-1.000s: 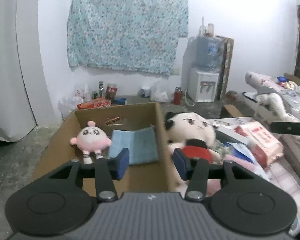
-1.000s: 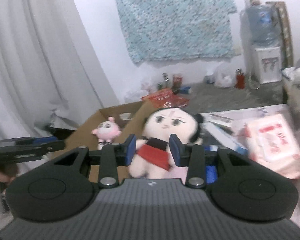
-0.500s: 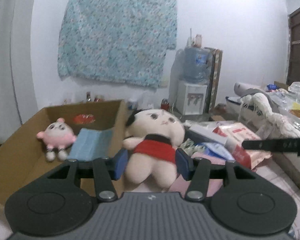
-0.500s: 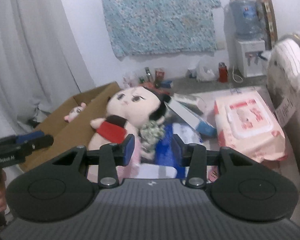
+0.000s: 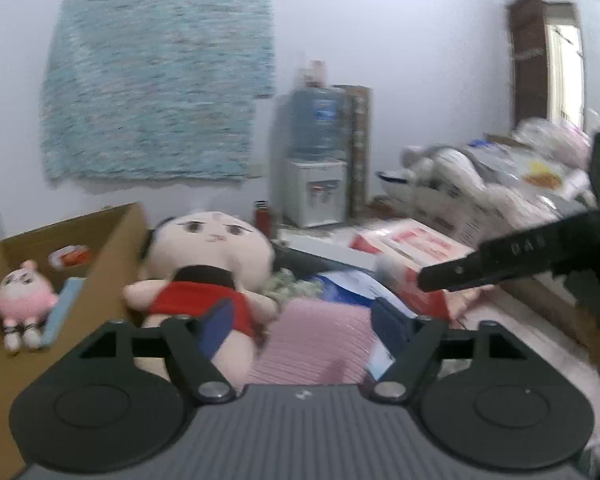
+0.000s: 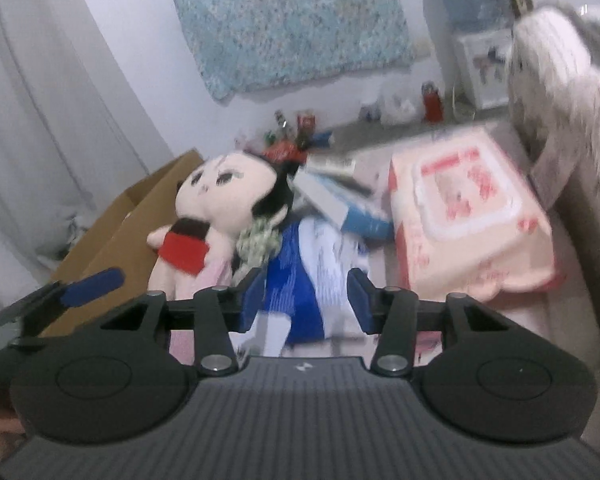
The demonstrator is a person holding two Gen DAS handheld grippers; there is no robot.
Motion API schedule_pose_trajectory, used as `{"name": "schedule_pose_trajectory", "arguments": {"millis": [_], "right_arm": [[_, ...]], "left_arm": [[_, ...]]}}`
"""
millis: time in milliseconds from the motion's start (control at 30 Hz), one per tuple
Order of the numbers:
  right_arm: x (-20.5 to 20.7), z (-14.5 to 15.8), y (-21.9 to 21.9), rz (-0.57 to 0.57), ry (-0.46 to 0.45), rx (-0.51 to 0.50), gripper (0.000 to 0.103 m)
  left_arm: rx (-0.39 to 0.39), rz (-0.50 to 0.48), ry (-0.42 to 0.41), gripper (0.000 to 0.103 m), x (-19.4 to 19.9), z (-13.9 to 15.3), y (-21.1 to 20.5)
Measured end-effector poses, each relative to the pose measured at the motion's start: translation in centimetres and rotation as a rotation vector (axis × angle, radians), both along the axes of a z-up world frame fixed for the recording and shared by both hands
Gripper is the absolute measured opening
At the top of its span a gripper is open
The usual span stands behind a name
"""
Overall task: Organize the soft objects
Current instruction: 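Withdraw the right gripper from the box back toward the pile, then grasp the pink knitted pad with the left gripper while the right gripper grasps the white yogurt cup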
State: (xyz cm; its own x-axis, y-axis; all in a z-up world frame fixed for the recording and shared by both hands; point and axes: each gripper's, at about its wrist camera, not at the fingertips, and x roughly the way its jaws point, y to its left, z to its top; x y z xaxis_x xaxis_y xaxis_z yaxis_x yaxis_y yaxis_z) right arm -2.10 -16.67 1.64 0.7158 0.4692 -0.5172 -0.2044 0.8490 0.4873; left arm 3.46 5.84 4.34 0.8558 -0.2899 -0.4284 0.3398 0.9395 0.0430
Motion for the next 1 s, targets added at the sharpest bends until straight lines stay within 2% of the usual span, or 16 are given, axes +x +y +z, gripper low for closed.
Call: {"name": "schedule_pose_trajectory", "arguments": {"millis": [133,200,233,267,300,333,433,500,533,567,633,667,767,867,933,1000], "right_arm": [[-1.0,-0.2,0.5,0.061,0.017,0.002,0.054],[-1.2,-0.2,1.0,0.095,0.014,0.004,0.057],[-1.2,-0.3,1.3,0.117,0.020,0.009,0.061],[-1.2,-0.4,1.5,0.133,0.025,0.006,0.064],[-1.4,-0.5,1.7,0.135,0.031,-0.004,0.072],[-1.5,-0.5,1.8,0.133,0.031,-0.014,0.079],[-1.8,-0.4,2.6,0.178,0.013,-0.038,0.087],[-1.9,-0.8,3.2,0.225,0.025,-0.033,0.087],[-1.8,-1.0,3.7,0.244,0.033,-0.043,0.087],[-1.7,-1.3,4.3,0.259,0.039,-0.066,0.087],[-1.5,-1.8,5.3,0.272,0.051,-0.106,0.087],[-1.4,-2.0,5.5,0.273,0.044,-0.103,0.087],[-1.3,-1.9,5.2,0.271,0.033,-0.062,0.087],[-1.8,-1.6,4.7,0.269,0.012,-0.107,0.088],[-1.7,-1.9,4.2,0.242,0.024,-0.132,0.088],[-1.4,-2.5,4.6,0.247,0.045,-0.156,0.088]], "left_arm": [[0.037,-0.108,0.000,0.080,-1.1,-1.4,-0.8],[0.109,-0.126,0.000,0.077,-1.5,-1.8,-1.3],[0.139,-0.127,0.002,0.075,-1.7,-2.1,-1.5],[0.172,-0.115,0.009,0.068,-1.6,-2.6,-1.7],[0.195,-0.105,0.029,0.062,-1.3,-3.0,-1.7],[0.205,-0.098,0.049,0.061,-1.0,-3.3,-1.6],[0.196,-0.063,0.103,0.059,0.3,-4.3,-1.3],[0.234,-0.055,0.116,0.059,0.9,-5.0,-1.9],[0.273,-0.050,0.097,0.058,0.8,-5.2,-2.3],[0.322,-0.056,0.069,0.053,0.7,-5.4,-3.0],[0.366,-0.048,0.041,0.046,0.6,-5.7,-3.7],[0.364,-0.038,0.039,0.042,0.7,-5.7,-3.7],[0.326,-0.023,0.039,0.037,0.4,-5.1,-3.3],[0.289,-0.021,0.044,0.037,0.4,-4.5,-2.4],[0.170,-0.016,0.089,0.037,0.9,-3.9,-0.7],[-0.005,-0.021,0.145,0.035,1.6,-3.2,1.4]]}}
